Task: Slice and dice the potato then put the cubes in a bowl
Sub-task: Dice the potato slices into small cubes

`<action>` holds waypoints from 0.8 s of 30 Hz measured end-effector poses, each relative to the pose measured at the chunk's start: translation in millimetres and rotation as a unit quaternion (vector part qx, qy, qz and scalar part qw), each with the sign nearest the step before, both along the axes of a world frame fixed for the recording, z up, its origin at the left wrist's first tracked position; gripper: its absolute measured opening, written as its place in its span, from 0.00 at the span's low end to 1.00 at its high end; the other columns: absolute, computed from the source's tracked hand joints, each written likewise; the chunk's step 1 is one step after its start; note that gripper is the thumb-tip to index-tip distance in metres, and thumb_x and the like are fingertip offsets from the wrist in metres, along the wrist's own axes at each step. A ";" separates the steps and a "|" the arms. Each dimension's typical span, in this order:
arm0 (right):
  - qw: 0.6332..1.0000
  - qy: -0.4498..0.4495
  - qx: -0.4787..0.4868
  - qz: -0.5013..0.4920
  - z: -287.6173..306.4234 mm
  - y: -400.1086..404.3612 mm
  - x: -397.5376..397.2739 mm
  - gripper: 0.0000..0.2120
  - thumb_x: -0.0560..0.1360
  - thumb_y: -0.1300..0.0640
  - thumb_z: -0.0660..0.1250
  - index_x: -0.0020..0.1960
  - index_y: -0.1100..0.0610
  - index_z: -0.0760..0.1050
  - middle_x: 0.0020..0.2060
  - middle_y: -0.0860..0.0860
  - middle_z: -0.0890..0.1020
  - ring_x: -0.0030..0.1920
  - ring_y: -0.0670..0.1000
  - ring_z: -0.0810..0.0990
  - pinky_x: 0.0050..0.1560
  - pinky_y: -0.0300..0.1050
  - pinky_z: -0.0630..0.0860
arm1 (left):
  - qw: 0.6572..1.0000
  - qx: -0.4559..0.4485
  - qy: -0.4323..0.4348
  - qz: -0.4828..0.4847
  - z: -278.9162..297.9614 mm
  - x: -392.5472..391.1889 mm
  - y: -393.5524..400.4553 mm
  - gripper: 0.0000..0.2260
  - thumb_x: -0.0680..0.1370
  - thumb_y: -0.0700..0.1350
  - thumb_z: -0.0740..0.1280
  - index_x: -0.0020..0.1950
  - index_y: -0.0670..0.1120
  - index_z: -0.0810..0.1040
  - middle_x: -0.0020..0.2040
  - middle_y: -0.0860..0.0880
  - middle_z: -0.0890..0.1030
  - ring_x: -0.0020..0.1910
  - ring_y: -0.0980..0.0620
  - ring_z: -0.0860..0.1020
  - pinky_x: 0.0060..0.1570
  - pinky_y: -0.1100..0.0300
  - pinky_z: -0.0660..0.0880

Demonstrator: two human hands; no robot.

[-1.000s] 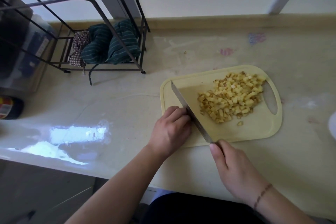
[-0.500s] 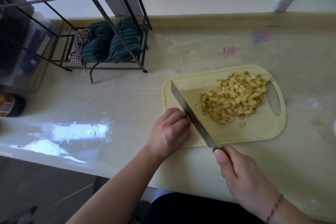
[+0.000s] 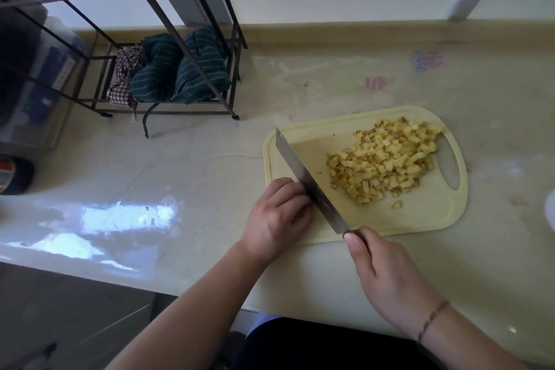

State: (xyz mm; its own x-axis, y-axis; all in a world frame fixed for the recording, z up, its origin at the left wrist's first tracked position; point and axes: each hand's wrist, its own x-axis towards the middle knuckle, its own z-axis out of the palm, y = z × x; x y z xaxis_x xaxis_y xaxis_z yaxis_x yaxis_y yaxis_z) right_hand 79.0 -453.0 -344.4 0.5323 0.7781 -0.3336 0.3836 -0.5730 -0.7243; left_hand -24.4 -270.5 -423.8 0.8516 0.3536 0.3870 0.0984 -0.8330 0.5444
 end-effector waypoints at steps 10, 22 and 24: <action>0.999 0.028 0.016 -0.005 11.6 -7.0 -9.1 0.21 0.74 0.37 0.48 0.38 0.52 0.68 0.26 0.55 0.76 0.32 0.50 0.75 0.33 0.47 0.68 | 1.000 0.018 0.004 -0.018 5.0 -5.8 3.4 0.02 0.73 0.32 0.74 0.42 0.36 0.82 0.45 0.41 0.81 0.47 0.41 0.78 0.49 0.55 0.77; 1.000 0.017 0.000 0.026 9.1 -6.1 -12.6 0.21 0.75 0.36 0.45 0.38 0.49 0.64 0.24 0.49 0.72 0.28 0.48 0.71 0.29 0.38 0.63 | 1.000 -0.003 0.008 -0.029 -0.5 -8.8 9.3 0.01 0.75 0.34 0.75 0.46 0.38 0.85 0.49 0.43 0.84 0.50 0.44 0.80 0.54 0.57 0.78; 1.000 0.003 0.000 0.023 2.9 3.7 -9.3 0.21 0.74 0.36 0.44 0.38 0.50 0.64 0.25 0.50 0.71 0.28 0.49 0.71 0.30 0.42 0.64 | 1.000 -0.008 0.007 -0.027 -0.8 -8.7 9.6 0.02 0.74 0.34 0.75 0.46 0.38 0.85 0.48 0.43 0.84 0.50 0.44 0.80 0.54 0.57 0.78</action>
